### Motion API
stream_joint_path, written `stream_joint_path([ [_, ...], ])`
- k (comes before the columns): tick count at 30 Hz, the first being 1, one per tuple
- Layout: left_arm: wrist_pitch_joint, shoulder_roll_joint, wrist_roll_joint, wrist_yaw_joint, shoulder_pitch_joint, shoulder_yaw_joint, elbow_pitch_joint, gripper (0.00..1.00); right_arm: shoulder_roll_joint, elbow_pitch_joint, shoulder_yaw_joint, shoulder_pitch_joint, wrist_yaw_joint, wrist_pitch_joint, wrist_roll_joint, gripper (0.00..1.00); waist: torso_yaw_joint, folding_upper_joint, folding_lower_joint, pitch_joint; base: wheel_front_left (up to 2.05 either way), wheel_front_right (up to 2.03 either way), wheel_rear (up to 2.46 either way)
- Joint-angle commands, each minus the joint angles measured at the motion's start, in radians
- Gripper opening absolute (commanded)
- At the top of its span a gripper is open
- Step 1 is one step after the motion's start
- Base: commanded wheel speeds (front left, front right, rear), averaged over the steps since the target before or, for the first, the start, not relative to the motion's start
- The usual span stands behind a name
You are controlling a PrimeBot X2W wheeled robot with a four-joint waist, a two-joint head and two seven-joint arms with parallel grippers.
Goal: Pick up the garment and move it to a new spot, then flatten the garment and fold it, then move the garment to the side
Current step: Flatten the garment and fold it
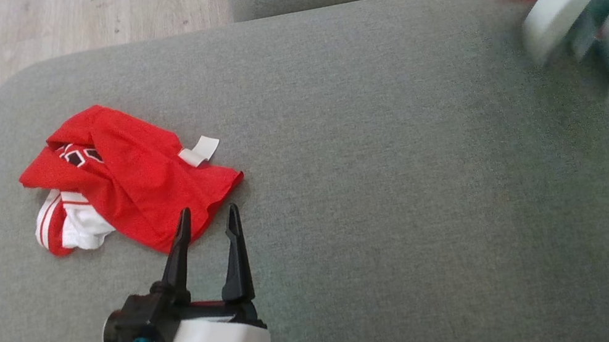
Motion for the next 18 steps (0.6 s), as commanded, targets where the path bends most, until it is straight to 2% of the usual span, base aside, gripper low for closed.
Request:
stream_joint_path([
  [1, -0.01, -0.004, 0.008, -0.002, -0.014, 0.042, -0.029, 1.0, 0.046, -0.033, 0.032, 0.081, -0.001, 0.001, -0.009, 0.0, 0.001, 0.0, 0.0, 0.002, 0.0, 0.0, 0.0],
  [6, -0.01, -0.009, 0.011, -0.008, -0.016, 0.044, -0.022, 1.0, 0.167, -0.053, 0.094, 0.311, -0.001, 0.018, -0.012, 0.0, 0.001, 0.0, 0.0, 0.006, 0.0, 0.0, 0.0],
  [11, -0.01, -0.01, 0.017, -0.013, -0.022, 0.053, -0.016, 1.0, 0.217, -0.075, 0.103, 0.45, -0.001, 0.025, -0.019, 0.0, -0.006, 0.0, 0.0, 0.006, 0.0, 0.0, 0.0],
  [12, -0.01, -0.009, 0.018, -0.014, -0.021, 0.055, -0.015, 1.0, 0.222, -0.086, 0.096, 0.464, -0.001, 0.021, -0.023, 0.1, -0.01, 0.0, 0.0, 0.006, 0.0, 0.0, 0.0],
  [13, -0.01, -0.009, 0.018, -0.015, -0.02, 0.056, -0.014, 1.0, 0.227, -0.095, 0.085, 0.477, -0.001, 0.018, -0.019, 1.0, -0.015, 0.0, 0.0, 0.005, 0.0, 0.0, 0.0],
  [18, -0.01, -0.009, 0.022, -0.019, -0.014, 0.059, -0.01, 1.0, 0.239, -0.182, 0.005, 0.522, -0.001, -0.011, 0.001, 1.0, -0.048, 0.0, 0.0, 0.002, 0.0, 0.0, 0.0],
])
